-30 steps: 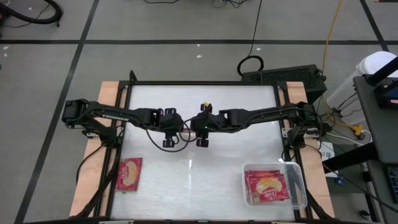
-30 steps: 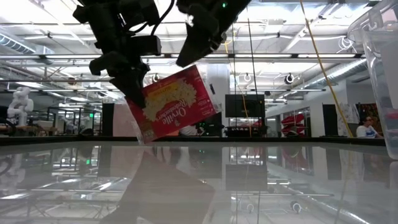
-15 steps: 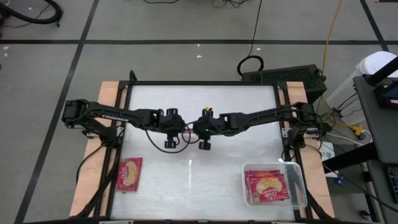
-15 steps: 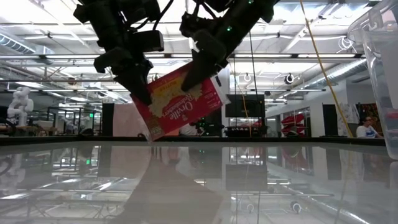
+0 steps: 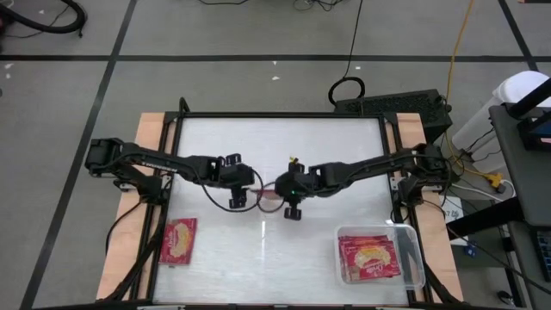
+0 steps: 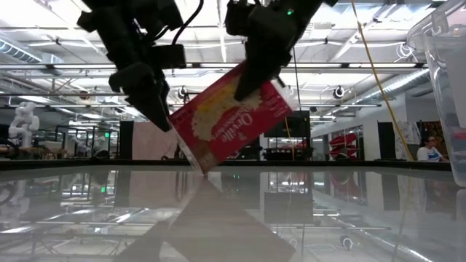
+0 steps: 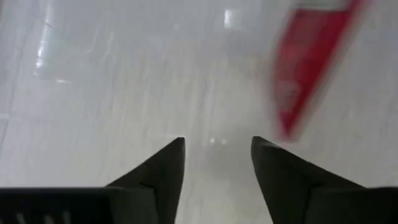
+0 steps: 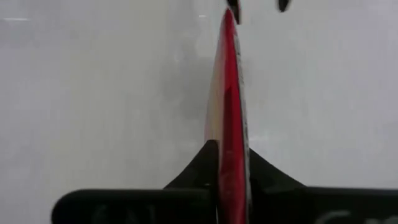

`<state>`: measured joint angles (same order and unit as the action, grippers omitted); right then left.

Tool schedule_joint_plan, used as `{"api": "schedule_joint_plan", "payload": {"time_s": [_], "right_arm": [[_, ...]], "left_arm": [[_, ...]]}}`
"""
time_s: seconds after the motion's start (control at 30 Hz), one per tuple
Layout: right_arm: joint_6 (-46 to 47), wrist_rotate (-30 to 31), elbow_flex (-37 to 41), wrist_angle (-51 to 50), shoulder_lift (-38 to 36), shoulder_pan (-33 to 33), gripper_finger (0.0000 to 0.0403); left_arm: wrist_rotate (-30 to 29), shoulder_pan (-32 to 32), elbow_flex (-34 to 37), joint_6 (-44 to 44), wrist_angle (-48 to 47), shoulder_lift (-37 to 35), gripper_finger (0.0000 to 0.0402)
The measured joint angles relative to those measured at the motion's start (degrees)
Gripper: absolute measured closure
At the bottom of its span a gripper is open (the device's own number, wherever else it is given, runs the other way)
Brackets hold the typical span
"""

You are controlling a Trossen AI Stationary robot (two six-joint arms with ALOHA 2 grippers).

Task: Sort popcorn bags into baskets
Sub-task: Put the red popcorn pack into the transparent bin

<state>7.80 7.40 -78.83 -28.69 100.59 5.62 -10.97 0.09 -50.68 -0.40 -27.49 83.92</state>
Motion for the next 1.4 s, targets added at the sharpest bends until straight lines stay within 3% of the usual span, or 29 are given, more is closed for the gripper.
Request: {"api": "schedule_joint_plan", "payload": {"time_s": [0.2,0.43,0.63,0.93,1.07,1.27,1.4], "right_arm": [[3.25,2.82,0.00,-1.84,-0.10,4.33,0.0386],[3.76,9.14,0.10,-1.34,-0.08,8.47,0.0389],[4.34,10.63,5.57,11.33,-0.43,10.32,0.0389],[-0.54,10.48,20.32,44.24,-1.10,8.63,0.0388],[-0.97,10.19,24.18,49.05,-1.10,7.88,0.0388],[0.28,9.84,26.23,49.76,-1.19,7.77,0.0386],[5.19,8.00,25.61,44.34,-3.92,7.55,0.0365]], "left_arm": [[-1.49,-3.67,7.18,-3.58,10.82,-0.22,0.0200],[-0.08,-8.32,14.20,-7.22,21.32,-3.56,0.0219],[3.22,-11.69,20.75,-8.03,36.01,-3.85,0.0207],[3.11,-15.26,26.67,-5.28,54.69,-3.82,0.0166],[2.60,-15.97,26.72,-4.64,54.85,-3.82,0.0215],[1.26,-15.03,26.74,-4.47,54.58,-3.80,0.0372],[0.70,-14.09,26.68,-4.91,55.00,-3.80,0.0373]]}}
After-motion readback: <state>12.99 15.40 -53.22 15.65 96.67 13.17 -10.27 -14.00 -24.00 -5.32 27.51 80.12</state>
